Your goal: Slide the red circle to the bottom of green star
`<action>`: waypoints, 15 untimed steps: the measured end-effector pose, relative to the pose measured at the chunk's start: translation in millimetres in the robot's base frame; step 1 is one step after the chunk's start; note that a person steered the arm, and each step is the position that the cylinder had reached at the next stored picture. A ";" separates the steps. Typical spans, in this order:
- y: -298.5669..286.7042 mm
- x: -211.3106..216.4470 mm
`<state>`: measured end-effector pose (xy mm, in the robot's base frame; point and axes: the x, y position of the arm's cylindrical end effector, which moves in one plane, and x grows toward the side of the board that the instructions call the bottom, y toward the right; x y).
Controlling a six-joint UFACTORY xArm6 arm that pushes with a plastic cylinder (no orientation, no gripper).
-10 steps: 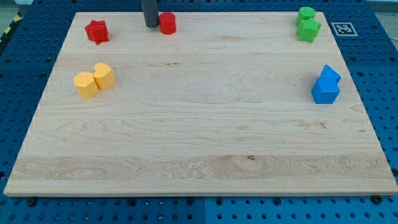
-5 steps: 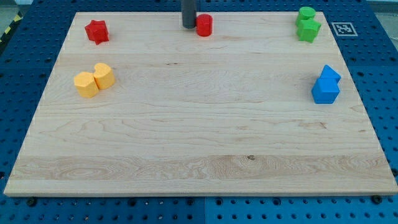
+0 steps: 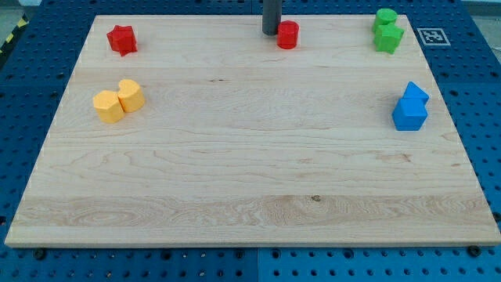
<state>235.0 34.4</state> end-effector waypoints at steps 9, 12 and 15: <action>119.3 53.3; 162.3 84.8; 181.2 130.0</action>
<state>365.0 215.6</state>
